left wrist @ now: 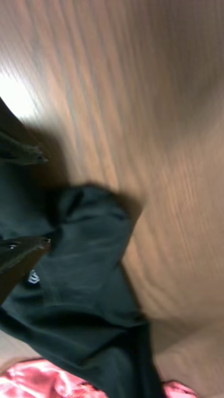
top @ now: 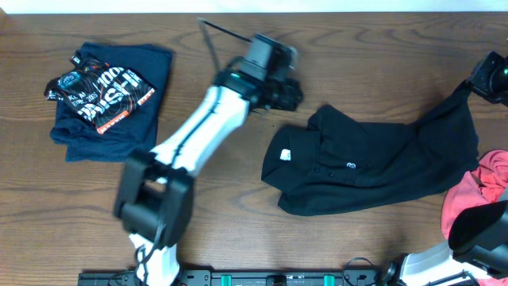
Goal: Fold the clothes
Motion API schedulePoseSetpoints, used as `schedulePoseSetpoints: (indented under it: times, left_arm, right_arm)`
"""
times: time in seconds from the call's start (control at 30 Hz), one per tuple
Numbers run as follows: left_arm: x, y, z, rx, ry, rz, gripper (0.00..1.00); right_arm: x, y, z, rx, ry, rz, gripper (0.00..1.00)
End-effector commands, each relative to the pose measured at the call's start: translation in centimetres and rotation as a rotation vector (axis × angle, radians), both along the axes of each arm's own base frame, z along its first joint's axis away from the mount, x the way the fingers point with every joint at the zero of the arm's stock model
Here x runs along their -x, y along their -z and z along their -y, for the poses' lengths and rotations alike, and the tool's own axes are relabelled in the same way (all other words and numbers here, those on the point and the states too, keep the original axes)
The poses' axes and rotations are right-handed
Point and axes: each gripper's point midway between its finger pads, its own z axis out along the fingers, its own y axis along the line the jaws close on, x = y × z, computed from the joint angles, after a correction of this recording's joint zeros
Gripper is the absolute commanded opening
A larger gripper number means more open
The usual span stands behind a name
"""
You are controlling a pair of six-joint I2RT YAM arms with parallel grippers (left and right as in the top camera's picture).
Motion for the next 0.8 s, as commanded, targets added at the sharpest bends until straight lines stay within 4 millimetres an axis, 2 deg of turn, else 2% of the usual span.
schedulePoseSetpoints:
  times: [0.0,0.1,0.27,0.37,0.53,0.77]
  left_arm:
    - [1.2,1.9,3.4,0.022,0.072,-0.008,0.45]
    - [1.1,3.7,5.7,0.04,0.106,0.019,0.46]
    - [0.3,5.7,7.1,0.081,0.052,-0.014,0.49]
    - [-0.3,6.7,7.1,0.08,0.027,-0.008,0.49]
    - [-1.6,7.0,6.7,0.051,-0.017,0.041,0.5]
    - [-1.8,8.9,6.3,0.021,-0.049,0.017,0.5]
  right_arm:
    - [0.2,-0.8,-0.4,0.01,-0.007,0.013,0.01]
    - [0.4,-0.8,-0.4,0.009,-0.009,0.006,0.01]
    - [0.7,-0.6,-0.3,0.024,-0.016,-0.009,0.01]
    - [0.8,-0.5,-0.2,0.031,-0.021,-0.018,0.01]
    - [1.0,-0.4,-0.3,0.028,-0.021,-0.025,0.01]
    - [1.1,-0.4,-0.3,0.026,-0.021,-0.028,0.01]
